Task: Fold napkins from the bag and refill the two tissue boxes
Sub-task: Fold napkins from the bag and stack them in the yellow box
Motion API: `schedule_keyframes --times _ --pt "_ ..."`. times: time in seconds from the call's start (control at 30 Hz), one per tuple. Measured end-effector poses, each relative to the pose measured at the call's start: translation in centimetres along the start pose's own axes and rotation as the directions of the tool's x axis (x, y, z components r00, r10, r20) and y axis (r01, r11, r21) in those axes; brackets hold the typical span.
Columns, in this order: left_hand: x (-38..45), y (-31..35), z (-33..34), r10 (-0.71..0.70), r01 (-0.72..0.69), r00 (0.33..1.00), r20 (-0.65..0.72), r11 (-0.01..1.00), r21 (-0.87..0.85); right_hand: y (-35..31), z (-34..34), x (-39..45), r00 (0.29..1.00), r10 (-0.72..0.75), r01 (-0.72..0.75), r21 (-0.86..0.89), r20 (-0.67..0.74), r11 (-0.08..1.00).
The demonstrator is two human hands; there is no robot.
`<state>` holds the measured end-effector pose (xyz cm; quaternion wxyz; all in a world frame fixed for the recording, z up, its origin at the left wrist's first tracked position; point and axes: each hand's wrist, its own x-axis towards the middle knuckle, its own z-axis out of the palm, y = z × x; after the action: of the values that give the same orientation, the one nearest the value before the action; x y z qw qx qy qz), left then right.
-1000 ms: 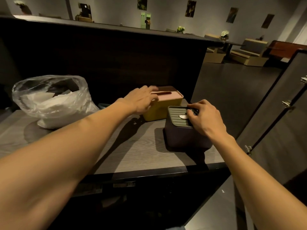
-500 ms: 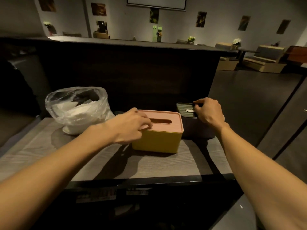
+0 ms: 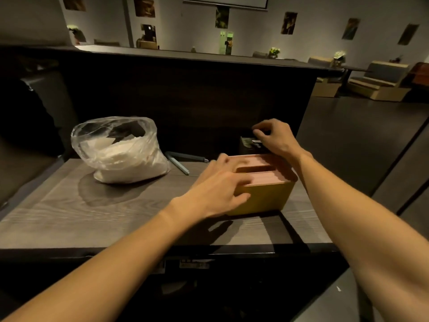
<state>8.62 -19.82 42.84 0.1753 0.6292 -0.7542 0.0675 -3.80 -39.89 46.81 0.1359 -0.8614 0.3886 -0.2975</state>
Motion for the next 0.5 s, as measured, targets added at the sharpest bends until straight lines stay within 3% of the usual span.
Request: schedule_keyframes --times 0.07,0.1,0.17,0.27,0.37,0.5 --pt "0.2 -0.5 1.3 -0.153 0.119 0.97 -0.189 0.976 -0.182 -1.9 -0.5 -2.3 0.991 -0.111 0.111 -0.004 -0.075 0.994" --pt "0.3 -1.0 1.9 -0.275 0.206 0.941 -0.194 0.927 -0.313 -2.7 -0.5 -3.7 0.988 -0.146 0.145 -0.03 -0.055 0.989" --pt "0.4 -1.5 2.8 -0.442 0.372 0.897 -0.013 0.77 -0.519 -3.8 0.0 -6.5 0.984 -0.165 0.171 -0.108 0.059 0.979" --pt "0.5 -1.9 4.1 -0.456 0.438 0.872 0.179 0.559 -0.704 -4.4 0.8 -9.0 0.987 -0.146 0.155 -0.137 0.072 0.978" --pt "0.5 -2.0 4.6 -0.443 0.375 0.888 0.125 0.539 -0.754 -4.9 1.3 -9.5 0.993 -0.104 0.109 -0.114 0.053 0.987" --pt "0.2 -2.5 4.3 -0.41 0.34 0.906 0.106 0.553 -0.76 -5.2 1.6 -9.4 0.987 -0.041 0.04 0.012 0.155 0.999"
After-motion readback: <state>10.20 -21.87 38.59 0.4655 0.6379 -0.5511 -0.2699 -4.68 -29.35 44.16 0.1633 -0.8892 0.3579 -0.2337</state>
